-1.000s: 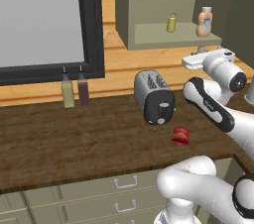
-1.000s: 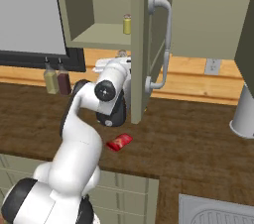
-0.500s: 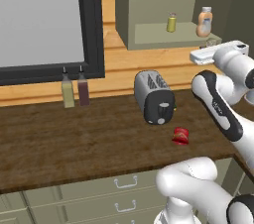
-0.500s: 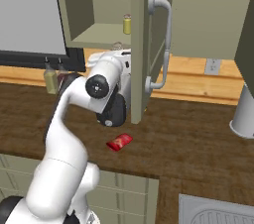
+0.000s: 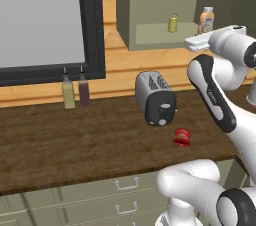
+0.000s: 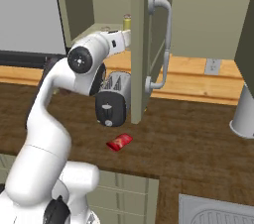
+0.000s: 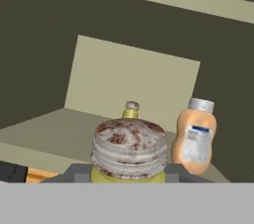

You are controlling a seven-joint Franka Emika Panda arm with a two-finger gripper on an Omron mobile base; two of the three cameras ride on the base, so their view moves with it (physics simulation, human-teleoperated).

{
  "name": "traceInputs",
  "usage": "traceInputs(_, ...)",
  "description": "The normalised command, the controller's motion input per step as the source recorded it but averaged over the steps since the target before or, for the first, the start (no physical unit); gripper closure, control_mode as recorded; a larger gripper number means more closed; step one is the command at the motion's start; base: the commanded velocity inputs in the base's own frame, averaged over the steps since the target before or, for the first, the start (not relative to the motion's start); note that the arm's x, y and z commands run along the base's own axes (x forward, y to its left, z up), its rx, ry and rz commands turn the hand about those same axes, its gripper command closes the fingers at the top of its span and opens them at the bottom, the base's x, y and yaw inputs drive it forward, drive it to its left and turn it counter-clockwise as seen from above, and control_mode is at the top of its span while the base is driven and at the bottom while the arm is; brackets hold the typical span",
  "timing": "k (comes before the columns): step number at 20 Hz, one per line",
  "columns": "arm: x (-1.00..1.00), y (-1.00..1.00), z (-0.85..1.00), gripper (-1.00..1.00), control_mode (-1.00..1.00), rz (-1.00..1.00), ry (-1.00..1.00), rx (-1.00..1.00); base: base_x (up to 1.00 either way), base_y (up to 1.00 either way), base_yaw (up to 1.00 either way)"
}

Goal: Put the shaker and condiment bottle from the counter next to their counterparts in the cabinet.

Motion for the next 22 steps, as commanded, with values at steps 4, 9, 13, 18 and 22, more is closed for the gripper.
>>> traceInputs(4, 0.07, 0.41, 0.37, 1.0, -1.0, 0.0, 0.16, -0.02, 0.0, 0.0, 0.0)
traceInputs(9, 0.04, 0.07, 0.1, 1.0, -1.0, 0.0, 0.04, -0.01, 0.0, 0.0, 0.0)
traceInputs(13, 0.0, 0.0, 0.0, 1.0, -1.0, 0.0, 0.01, 0.0, 0.0, 0.0, 0.0)
traceInputs(18, 0.11, 0.04, 0.01, 1.0, -1.0, 0.0, -0.08, 0.04, 0.0, 0.0, 0.0)
traceInputs(22, 0.14, 0.07, 0.09, 1.0, -1.0, 0.0, -0.13, 0.12, 0.0, 0.0, 0.0)
